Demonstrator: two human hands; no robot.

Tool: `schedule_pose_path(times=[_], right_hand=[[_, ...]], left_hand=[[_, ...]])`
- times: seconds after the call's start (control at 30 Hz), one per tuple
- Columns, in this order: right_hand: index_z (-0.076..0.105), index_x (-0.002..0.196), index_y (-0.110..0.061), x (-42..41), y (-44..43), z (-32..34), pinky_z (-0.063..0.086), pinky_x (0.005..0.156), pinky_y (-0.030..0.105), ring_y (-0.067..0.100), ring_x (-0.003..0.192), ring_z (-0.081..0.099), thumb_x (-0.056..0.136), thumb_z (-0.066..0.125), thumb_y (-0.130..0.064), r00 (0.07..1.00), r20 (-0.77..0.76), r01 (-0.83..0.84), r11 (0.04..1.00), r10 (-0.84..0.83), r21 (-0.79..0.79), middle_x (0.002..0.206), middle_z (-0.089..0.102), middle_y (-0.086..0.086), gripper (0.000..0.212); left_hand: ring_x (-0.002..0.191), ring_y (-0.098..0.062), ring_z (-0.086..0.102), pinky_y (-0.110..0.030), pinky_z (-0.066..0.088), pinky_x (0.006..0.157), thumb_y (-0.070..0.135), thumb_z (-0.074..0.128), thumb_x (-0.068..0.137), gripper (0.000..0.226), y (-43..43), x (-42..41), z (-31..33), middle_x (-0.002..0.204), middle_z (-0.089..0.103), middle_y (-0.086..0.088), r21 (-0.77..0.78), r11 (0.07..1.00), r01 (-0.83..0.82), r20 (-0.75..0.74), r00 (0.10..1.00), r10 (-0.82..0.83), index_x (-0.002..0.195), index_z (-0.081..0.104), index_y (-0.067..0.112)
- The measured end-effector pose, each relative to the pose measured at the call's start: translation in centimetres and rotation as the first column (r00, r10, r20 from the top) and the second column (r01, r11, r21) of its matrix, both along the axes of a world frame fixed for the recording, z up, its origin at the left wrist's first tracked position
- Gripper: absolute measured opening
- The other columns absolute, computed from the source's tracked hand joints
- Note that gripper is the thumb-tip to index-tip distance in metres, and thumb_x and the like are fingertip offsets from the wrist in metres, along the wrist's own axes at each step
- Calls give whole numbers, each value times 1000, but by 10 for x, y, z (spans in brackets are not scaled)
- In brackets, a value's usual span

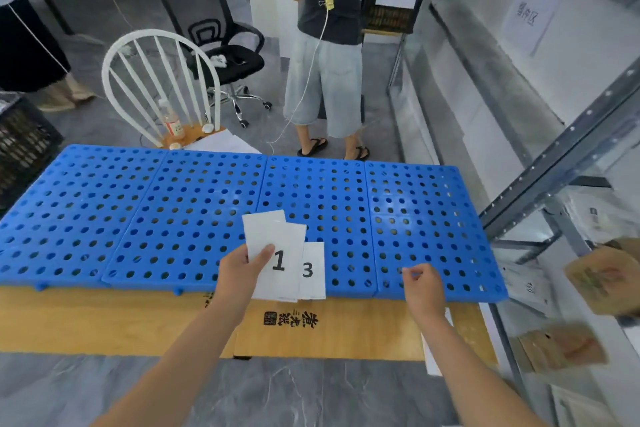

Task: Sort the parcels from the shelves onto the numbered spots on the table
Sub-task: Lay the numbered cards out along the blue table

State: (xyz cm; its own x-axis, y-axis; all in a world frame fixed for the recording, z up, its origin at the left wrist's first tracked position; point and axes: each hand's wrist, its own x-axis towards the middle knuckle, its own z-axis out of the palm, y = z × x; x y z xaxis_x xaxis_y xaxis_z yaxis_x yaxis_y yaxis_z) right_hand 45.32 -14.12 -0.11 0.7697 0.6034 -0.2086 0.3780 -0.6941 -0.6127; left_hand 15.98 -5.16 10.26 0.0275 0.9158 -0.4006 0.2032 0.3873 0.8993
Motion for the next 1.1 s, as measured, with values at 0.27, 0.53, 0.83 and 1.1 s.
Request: schedule_pose_path(times=[0.27, 0.53, 0.83, 1.1], right_hand=[[49, 130, 1, 59, -108, -38, 39, 100, 40, 35, 121, 45, 88, 61, -44, 992, 34, 123, 888, -121, -442, 130, 50, 21, 62], [26, 141, 3, 47, -128, -39, 46, 95, 47, 40, 128, 41, 79, 76, -38, 896, -114, 356, 846, -430, -397, 146, 23, 24, 89], [62, 81, -6, 59, -144, -24, 57, 68, 37, 23, 64, 66, 81, 74, -20, 773, -438, 472, 877, -459, -87, 80, 66, 6, 19], [69, 91, -7, 94, -118, 28, 56, 73, 37, 23, 81, 66, 86, 68, -17, 817, -456, 462, 874, -353, 151, 84, 69, 7, 11]], left_hand=[[80, -19, 65, -31, 56, 66, 30, 64, 90, 12, -11, 76, 12, 84, 69, 4, 68, 973, 221, -56, 974, -218, 84, 65, 20], [67, -5, 68, -17, 48, 51, 29, 66, 89, 9, -40, 133, 27, 81, 73, 8, 59, 957, 284, 56, 956, -287, 83, 67, 22], [82, -16, 70, -28, 55, 66, 31, 68, 87, 11, -51, 150, 27, 86, 74, 5, 46, 959, 278, 86, 956, -281, 89, 69, 20], [86, -19, 71, -34, 58, 74, 30, 68, 87, 15, -47, 159, 41, 91, 75, 1, 70, 965, 252, 181, 948, -261, 94, 69, 17]])
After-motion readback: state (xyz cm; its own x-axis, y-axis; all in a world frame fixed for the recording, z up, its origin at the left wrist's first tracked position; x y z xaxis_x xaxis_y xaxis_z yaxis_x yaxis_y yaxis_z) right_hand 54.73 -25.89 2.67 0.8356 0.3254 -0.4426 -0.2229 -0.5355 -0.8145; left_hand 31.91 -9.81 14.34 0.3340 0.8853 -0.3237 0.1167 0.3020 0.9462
